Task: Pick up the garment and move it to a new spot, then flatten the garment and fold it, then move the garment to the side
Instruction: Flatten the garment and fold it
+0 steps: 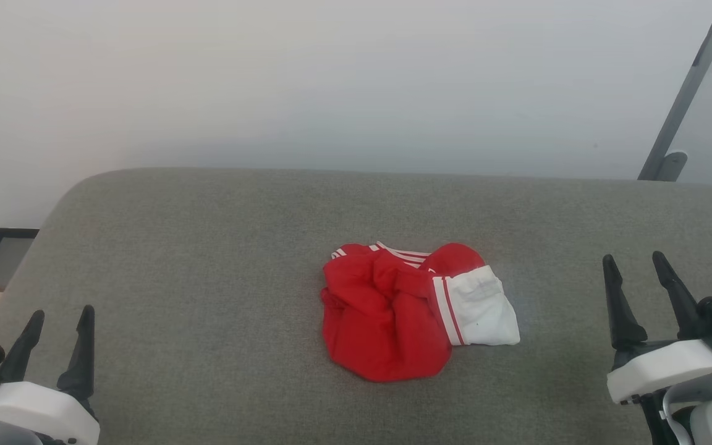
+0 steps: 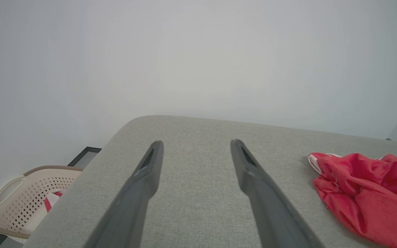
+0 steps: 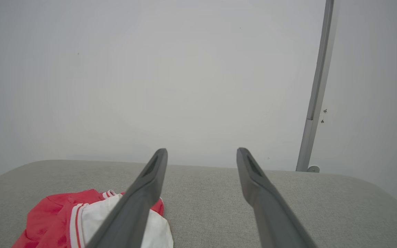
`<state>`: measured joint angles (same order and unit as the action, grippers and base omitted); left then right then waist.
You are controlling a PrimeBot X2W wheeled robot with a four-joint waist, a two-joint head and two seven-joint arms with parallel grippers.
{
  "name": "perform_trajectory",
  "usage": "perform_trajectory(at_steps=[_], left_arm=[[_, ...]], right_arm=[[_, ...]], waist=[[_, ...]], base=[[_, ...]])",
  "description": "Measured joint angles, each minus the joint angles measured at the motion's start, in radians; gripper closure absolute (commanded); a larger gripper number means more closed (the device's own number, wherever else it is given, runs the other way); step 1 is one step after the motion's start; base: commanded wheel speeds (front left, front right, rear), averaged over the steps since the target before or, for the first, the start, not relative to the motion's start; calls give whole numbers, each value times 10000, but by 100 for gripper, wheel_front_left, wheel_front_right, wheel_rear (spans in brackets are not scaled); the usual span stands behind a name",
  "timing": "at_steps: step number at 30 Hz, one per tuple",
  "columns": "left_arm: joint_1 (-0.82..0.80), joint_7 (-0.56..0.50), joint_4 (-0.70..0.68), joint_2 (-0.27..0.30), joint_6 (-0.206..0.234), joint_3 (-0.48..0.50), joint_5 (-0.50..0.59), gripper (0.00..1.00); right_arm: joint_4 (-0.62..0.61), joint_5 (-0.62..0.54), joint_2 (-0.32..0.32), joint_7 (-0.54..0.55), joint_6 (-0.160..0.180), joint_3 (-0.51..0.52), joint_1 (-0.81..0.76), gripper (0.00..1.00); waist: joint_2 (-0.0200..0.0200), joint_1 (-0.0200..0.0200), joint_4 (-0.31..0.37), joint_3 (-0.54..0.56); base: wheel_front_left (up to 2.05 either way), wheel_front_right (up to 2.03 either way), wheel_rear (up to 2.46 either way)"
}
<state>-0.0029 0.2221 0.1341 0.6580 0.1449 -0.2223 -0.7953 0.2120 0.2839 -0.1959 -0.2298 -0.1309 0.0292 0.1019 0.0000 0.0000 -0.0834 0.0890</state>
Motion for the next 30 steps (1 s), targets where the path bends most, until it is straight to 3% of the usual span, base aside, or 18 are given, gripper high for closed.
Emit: perform_trajectory(at_steps=[13, 22, 30], left_arm=[[-116, -186, -336, -29, -33, -184, -40, 0], [-458, -313, -732, -261, 2, -550, 105, 0], [-876, -215, -838, -708, -38, -846, 138, 0]], right_arm=[[-42, 203, -107, 627, 0, -462, -57, 0], [472, 713, -460, 2842, -2, -1018, 428, 0], [970, 757, -828, 5139, 0, -903, 721, 0]], waist=[[0, 0, -356, -225], [0, 0, -1065, -730], [0, 0, -1642, -1562]], base=[[0, 0, 0], [0, 0, 0], [0, 0, 0]])
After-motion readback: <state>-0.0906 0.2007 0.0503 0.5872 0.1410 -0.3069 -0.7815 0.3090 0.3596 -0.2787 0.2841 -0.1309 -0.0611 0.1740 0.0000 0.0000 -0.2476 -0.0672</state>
